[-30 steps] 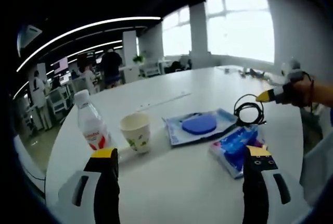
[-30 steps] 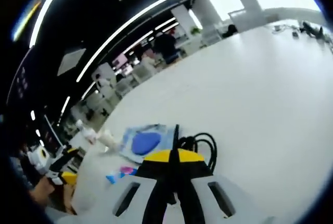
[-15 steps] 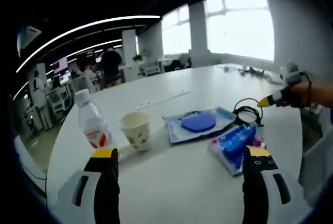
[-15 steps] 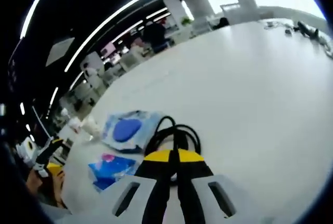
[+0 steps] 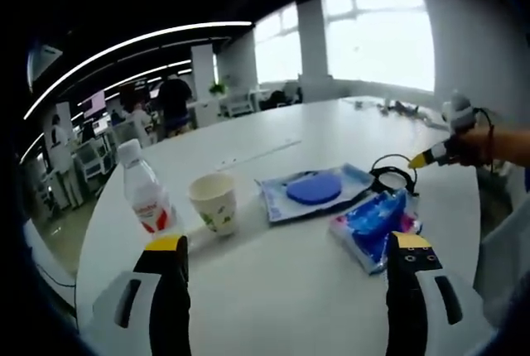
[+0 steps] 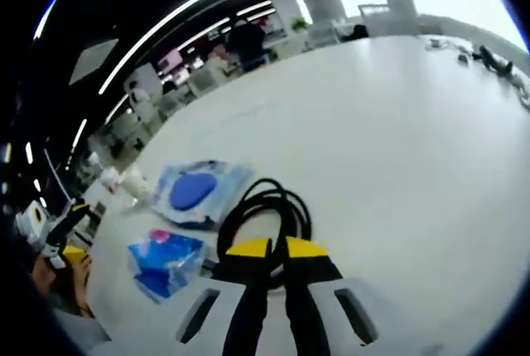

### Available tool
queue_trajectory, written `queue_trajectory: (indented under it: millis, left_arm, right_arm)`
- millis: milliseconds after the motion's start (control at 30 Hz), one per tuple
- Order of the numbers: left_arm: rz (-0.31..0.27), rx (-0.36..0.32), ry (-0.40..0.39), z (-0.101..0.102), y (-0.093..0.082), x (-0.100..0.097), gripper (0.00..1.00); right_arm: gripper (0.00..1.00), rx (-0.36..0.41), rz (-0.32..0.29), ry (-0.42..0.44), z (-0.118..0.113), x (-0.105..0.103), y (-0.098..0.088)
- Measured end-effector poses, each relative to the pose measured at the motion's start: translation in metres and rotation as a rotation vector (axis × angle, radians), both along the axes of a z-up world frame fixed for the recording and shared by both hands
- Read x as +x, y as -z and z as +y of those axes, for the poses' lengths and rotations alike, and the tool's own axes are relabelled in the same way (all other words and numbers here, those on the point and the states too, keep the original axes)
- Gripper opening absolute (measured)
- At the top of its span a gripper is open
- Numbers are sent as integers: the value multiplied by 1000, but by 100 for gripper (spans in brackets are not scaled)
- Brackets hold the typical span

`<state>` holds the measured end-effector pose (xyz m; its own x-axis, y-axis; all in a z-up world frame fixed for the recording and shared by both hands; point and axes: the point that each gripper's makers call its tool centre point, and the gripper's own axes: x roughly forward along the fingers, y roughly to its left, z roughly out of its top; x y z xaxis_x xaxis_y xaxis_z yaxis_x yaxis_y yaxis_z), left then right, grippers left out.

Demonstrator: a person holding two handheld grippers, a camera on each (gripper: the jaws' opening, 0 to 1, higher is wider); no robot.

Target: Arrange the tabletop items into an orderly group along one side of the table until the central work area is clear of visible clutter.

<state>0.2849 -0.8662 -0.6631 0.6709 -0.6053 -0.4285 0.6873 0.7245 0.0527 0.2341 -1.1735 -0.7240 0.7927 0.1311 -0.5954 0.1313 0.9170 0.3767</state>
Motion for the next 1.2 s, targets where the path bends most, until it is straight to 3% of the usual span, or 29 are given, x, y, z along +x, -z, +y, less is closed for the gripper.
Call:
queue_trajectory:
  millis: [133,367,533,733,833,1033,1200]
  left_arm:
    - [-4,-2,5,-2,-1,0,100]
    - [2,-3,15,-6,0,-1,100]
    - [9,-8,16,-9,1,-3,100]
    - [15,-9,23,-14,4,-6,100]
    - [14,2,27,-16,6,-7,100]
    - [13,5,35,-19,7,-10,98]
    - [29,10,55,-27,14,-14,95]
  right_arm:
    - [22,20,-39,11,2,2,-6]
    - [61,-11,-101,-4,6,5,-20]
    - [78,-4,-117,-51,14,5,-26]
    - [81,-28,-120,-84,27,-4,-30]
    - [82,-173,-103,-164,34,-15,-28]
    - [80,-151,-105,-205,54,-29,-31]
    - [71,-69,-139,-225,67,-28,-37]
